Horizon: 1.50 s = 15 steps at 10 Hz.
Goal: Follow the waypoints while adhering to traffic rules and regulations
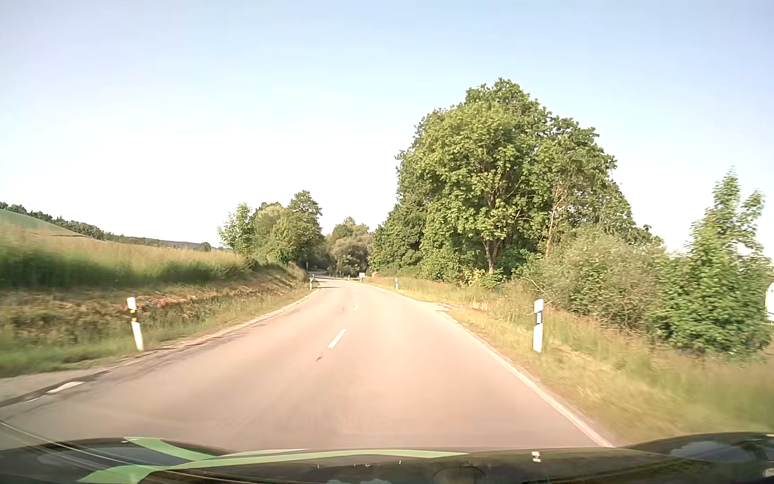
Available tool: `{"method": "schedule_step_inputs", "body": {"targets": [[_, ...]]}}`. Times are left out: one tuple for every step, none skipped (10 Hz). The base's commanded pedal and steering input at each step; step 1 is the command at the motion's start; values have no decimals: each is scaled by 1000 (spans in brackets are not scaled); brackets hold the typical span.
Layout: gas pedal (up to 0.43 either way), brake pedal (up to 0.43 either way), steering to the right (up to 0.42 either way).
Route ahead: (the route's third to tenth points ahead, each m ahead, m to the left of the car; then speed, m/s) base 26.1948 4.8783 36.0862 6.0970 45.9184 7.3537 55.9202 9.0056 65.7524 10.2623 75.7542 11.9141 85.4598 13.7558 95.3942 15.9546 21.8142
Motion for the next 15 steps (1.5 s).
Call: {"method": "schedule_step_inputs", "body": {"targets": [[240, 0, -17], [209, 0, -18], [157, 0, -18], [130, 0, -18], [130, 0, -19], [130, 0, -19], [130, 0, -21], [130, 0, -23], [130, 0, -25], [138, 0, -25], [150, 0, -25], [157, 0, -24], [157, 0, -24], [169, 0, -24], [177, 0, -24]]}}
